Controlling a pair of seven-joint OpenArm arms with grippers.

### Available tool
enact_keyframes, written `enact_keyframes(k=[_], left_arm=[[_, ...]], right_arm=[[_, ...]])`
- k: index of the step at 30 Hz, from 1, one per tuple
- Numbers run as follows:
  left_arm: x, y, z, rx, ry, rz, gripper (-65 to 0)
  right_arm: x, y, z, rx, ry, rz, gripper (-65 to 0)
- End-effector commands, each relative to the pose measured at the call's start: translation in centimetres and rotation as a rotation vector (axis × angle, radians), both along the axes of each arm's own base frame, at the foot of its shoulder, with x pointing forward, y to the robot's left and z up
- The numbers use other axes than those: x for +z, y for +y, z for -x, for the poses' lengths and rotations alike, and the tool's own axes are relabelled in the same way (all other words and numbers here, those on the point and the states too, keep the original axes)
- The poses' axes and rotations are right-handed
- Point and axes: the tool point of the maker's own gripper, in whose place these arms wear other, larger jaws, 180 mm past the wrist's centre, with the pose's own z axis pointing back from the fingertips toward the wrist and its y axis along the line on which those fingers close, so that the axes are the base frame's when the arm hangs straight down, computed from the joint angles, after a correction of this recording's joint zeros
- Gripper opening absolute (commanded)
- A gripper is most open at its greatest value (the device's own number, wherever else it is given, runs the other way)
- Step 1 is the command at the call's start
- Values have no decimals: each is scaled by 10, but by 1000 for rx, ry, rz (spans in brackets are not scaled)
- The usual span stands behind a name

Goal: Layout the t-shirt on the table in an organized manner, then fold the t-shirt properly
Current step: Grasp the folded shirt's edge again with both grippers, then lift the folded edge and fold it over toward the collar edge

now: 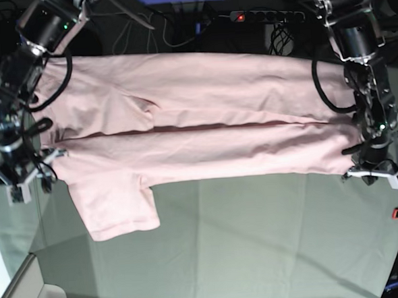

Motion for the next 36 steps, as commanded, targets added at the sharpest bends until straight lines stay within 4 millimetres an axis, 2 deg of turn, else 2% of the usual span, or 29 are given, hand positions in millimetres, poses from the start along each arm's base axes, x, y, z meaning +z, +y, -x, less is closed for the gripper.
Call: enact_keyframes(k=[1,3,5,7,10,12,18,21,25,29,32,36], left_arm=[[22,8,-11,4,-62,-31,-650],[22,8,-11,4,-62,-31,-650],[22,9,-10,4,-60,-32,-650],[17,9,-6,4,-48,-32,-650],[15,9,-3,4,-42,-34,-650],[15,9,-3,4,-42,-34,-650],[18,16,-2,9,-40,-49,-650],[18,18,-2,10,-39,-51,-650],[18,18,-2,11,-40,-52,-650],[17,18,-2,12,-37,-49,-650],[17,18,-3,12,-38,-48,-650],[18,18,-3,12,-39,-49,-650]], right_arm=[[14,3,-17,17,-54,-7,-329],[11,2,-30,34,-15,-5,-300],[-2,1,-41,51,64,-8,-269],[-7,-7,-56,50,113,-22,-249],[-13,-11,-77,52,141,-70,-245],[-21,-17,-82,51,171,-93,-245],[-63,-16,-71,53,290,-173,-246],[-69,-8,-70,66,271,-194,-247],[-82,-7,-56,66,288,-200,-247],[-95,7,-47,76,312,-222,-248],[-100,9,-42,77,325,-225,-251],[-109,19,-35,84,342,-242,-337]])
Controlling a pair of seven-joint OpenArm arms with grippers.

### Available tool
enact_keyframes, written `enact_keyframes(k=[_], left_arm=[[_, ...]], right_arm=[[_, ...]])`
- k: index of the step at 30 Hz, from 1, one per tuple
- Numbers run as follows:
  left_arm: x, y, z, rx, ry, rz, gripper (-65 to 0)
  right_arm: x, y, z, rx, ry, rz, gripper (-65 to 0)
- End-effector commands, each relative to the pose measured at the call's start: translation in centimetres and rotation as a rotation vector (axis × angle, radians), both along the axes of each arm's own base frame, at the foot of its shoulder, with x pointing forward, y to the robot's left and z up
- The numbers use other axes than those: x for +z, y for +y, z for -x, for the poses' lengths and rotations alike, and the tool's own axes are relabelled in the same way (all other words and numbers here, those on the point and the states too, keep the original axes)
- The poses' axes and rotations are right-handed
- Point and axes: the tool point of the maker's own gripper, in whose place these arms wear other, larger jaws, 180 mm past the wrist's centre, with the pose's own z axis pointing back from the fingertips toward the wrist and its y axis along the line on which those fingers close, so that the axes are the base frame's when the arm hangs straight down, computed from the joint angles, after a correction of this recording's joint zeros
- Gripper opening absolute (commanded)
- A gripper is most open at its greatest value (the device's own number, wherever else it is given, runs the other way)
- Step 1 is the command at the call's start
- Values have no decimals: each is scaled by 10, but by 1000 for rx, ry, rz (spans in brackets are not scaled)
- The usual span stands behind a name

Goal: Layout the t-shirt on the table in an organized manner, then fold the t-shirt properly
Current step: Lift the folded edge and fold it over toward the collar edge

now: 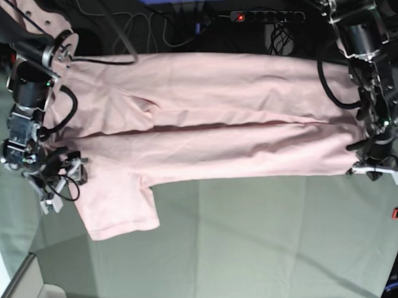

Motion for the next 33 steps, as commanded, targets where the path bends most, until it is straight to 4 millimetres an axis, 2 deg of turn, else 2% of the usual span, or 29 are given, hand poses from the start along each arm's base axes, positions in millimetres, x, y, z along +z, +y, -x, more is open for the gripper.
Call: enact_keyframes(k=[1,4,6,10,12,15,19,21,23,28,31,33], left_arm=[[21,9,-11,6,-58,-29,-650],[23,9,-12,5,-63,-33,-650],[23,9,-11,5,-62,-33,-650],[25,9,-13,5,-68,-35,-650],[30,12,-14,4,-75,-45,-650],[47,16,-18,-3,-109,-72,-650],[71,16,-29,-13,-162,-93,-650],[72,14,-31,-19,-148,-78,-650],[72,12,-32,-25,-133,-67,-650],[94,10,-38,-34,-179,-84,-650],[96,11,-38,-35,-183,-86,-650],[96,11,-38,-34,-183,-88,-650]], right_arm=[[9,-3,-8,-2,-23,5,-369],[9,-3,-8,-2,-23,5,-517],[11,-5,-10,-3,-27,7,-644],[21,-10,-19,-6,-54,22,-650],[36,-22,-28,-15,-87,47,-650],[59,-32,-38,-22,-142,90,-650],[98,-41,-52,-27,-243,153,-650],[110,-41,-56,-30,-276,167,-650],[119,-41,-58,-34,-302,178,-650],[141,-41,-56,-39,-364,215,-650],[156,-39,-54,-65,-413,223,-650],[159,-38,-47,-87,-428,220,-650]])
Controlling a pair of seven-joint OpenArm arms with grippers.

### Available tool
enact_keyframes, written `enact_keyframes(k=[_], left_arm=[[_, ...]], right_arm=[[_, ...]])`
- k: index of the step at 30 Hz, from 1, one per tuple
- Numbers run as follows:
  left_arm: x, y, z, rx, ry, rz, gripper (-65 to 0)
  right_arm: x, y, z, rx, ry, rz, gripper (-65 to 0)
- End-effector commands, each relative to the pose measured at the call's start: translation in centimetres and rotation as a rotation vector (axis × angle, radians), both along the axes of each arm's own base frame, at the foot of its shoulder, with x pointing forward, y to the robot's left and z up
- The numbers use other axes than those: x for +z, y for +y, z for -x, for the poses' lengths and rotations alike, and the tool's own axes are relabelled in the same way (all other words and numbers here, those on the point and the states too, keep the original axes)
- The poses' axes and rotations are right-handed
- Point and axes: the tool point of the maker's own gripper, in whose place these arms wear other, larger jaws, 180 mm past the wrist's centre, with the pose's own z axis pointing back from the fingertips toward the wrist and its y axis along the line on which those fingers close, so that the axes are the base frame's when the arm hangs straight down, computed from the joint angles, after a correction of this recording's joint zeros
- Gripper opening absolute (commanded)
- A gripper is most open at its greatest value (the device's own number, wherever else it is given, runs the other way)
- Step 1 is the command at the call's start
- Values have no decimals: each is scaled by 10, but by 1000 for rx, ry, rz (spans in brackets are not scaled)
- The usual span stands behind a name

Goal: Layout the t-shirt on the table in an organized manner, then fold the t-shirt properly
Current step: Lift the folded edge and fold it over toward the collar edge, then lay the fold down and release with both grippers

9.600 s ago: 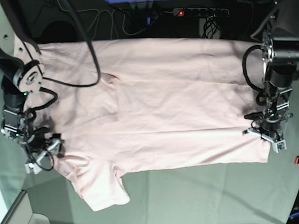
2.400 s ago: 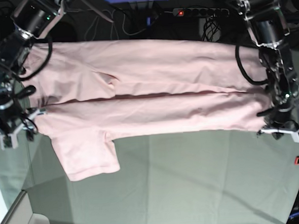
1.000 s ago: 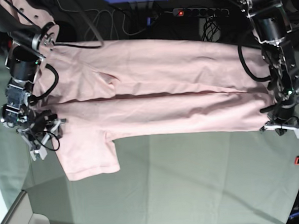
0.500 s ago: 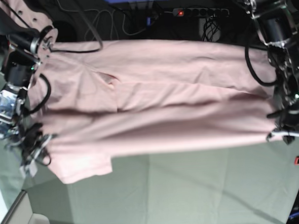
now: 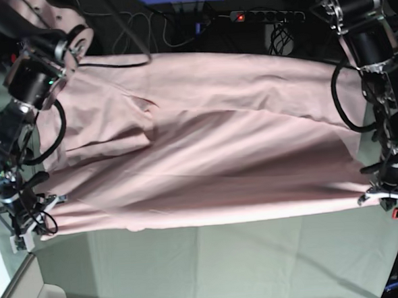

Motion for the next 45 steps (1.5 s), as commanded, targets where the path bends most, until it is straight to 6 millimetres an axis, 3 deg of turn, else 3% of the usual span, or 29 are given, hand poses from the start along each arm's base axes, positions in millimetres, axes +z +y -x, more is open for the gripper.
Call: enact_keyframes(k=[1,7,14,25,30,37,45], left_arm=[[26,10,-8,12,-69,-37,-650],[28,10,-9,12,-72,-38,-650],[56,10,-8,-1,-131,-84,-650],[12,9,28,-5,-26,-86,-650],[0,25,50,58,-19,-27,-650],[-28,29,79,93,19,74,-650],[-49,29,93,105,70,94,-650]], right_arm=[[21,-7,-6,-14,-66,18,-650],[-7,8,16,-8,-9,-13,-650],[-23,20,35,-5,21,-26,-650],[-22,32,75,-39,22,-10,-650],[-24,36,94,-59,33,-6,-650],[-38,37,120,-57,87,6,-650],[-61,38,157,-58,161,-21,-650]])
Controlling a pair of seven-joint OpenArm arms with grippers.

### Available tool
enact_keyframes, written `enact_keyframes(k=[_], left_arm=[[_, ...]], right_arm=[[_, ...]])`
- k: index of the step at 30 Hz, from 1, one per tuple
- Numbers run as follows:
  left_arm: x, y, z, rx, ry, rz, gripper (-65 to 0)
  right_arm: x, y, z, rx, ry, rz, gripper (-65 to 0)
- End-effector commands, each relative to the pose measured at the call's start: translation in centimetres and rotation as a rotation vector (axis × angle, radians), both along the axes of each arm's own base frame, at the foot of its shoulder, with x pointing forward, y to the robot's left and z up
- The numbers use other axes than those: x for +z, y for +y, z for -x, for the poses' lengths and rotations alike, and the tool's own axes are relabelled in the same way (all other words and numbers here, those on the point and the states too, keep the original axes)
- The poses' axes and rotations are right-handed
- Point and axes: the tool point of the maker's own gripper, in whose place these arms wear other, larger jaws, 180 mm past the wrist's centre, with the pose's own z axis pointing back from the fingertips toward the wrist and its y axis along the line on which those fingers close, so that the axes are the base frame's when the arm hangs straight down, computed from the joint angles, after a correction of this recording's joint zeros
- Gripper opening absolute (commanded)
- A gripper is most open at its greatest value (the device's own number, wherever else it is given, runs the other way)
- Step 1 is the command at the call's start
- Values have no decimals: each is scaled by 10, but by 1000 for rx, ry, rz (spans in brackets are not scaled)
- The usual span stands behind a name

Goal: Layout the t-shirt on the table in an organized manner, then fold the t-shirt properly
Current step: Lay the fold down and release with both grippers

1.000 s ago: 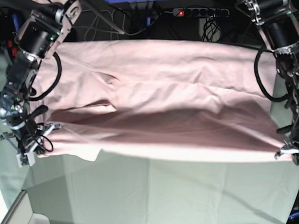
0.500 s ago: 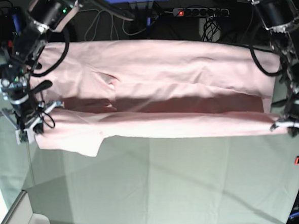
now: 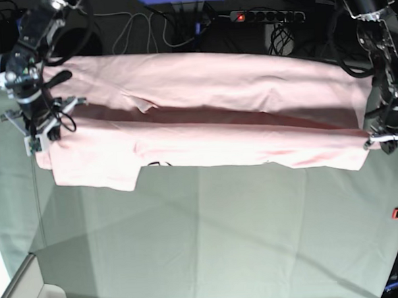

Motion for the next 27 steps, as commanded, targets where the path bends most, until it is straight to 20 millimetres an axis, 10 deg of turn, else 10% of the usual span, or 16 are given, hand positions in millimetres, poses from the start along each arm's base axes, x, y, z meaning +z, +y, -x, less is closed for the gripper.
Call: enact_keyframes(k=[1,9,27], left_arm=[[6,9,-1,10,-15,-22,-650],[-34,13,18,41,82,31,-650],[-53,12,33,51,132,50,-646]], right_arm=[[10,-2,-2,-3,-48,-10,-650],[-7,0,23,0,-1,-53,-650],[-25,-3,32,-11,47,-76,-650]])
